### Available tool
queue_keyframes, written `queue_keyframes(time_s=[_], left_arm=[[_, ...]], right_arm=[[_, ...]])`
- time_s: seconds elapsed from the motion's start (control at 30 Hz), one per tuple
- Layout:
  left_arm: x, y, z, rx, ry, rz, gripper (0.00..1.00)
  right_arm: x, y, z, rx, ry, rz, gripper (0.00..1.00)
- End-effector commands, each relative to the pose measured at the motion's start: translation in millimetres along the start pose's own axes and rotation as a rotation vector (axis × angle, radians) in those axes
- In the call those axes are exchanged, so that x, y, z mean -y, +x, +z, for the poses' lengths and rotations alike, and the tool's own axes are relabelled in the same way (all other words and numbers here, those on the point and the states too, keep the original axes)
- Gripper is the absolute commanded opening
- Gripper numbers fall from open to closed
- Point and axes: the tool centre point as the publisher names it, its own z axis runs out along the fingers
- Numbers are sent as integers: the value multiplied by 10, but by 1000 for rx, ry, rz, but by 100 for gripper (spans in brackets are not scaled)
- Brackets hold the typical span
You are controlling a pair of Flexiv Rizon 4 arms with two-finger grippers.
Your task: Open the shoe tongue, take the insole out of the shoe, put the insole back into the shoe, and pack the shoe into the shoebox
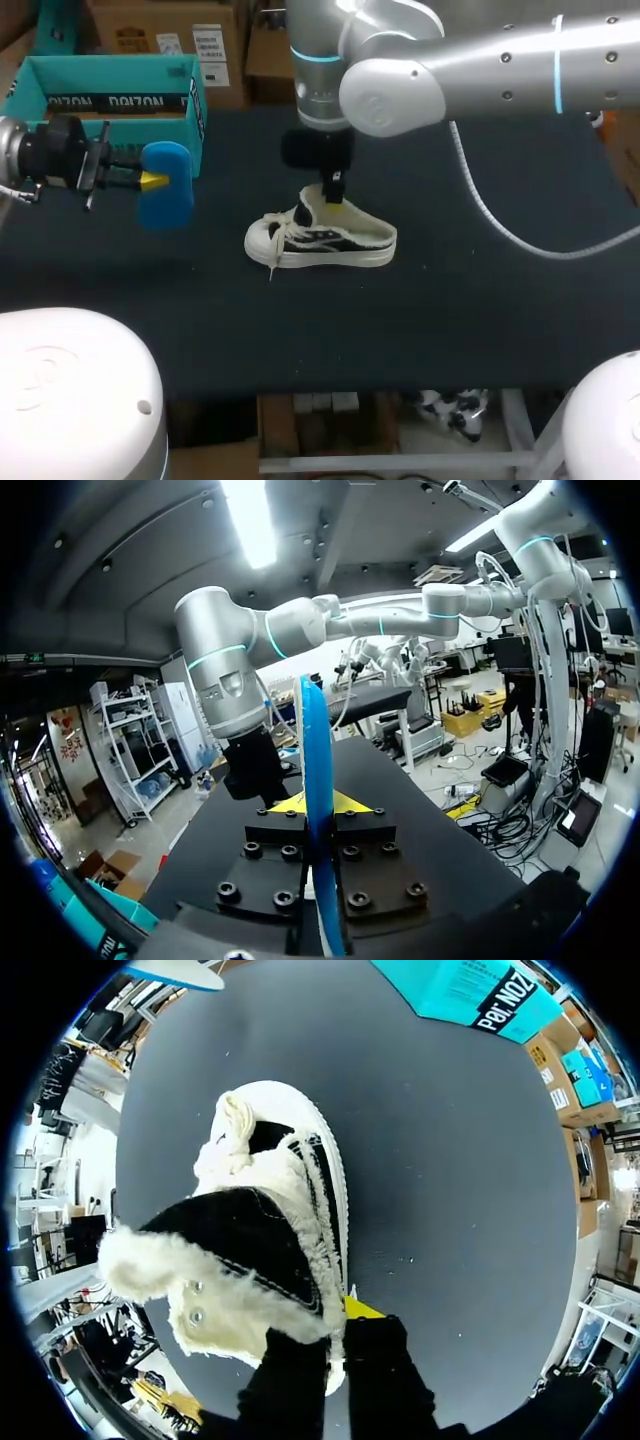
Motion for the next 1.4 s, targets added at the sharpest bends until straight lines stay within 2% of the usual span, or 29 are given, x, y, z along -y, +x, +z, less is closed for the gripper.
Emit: queue_keyframes(time_s=[0.03, 0.2, 0.43, 0.67, 1.0, 1.17, 1.4], left_arm=[[-19, -17, -8, -8, 10, 5, 0], [7, -78, 21, -36, 27, 20, 0], [43, -269, 133, -120, 61, 52, 0], [35, -576, 342, -235, 108, 79, 0], [70, -900, 614, -370, 188, 117, 0], [30, -1063, 742, -417, 210, 119, 0], [-69, -1198, 842, -439, 218, 114, 0]], right_arm=[[-34, 57, -94, 7, 25, 20, 0], [-5, 119, -177, 12, 17, 77, 0], [58, 281, -306, -4, -32, 263, 0], [68, 550, -420, -17, -97, 462, 0], [25, 921, -498, -27, -184, 717, 0], [-7, 975, -459, -23, -211, 787, 0], [75, 909, -320, -24, -248, 861, 0]])
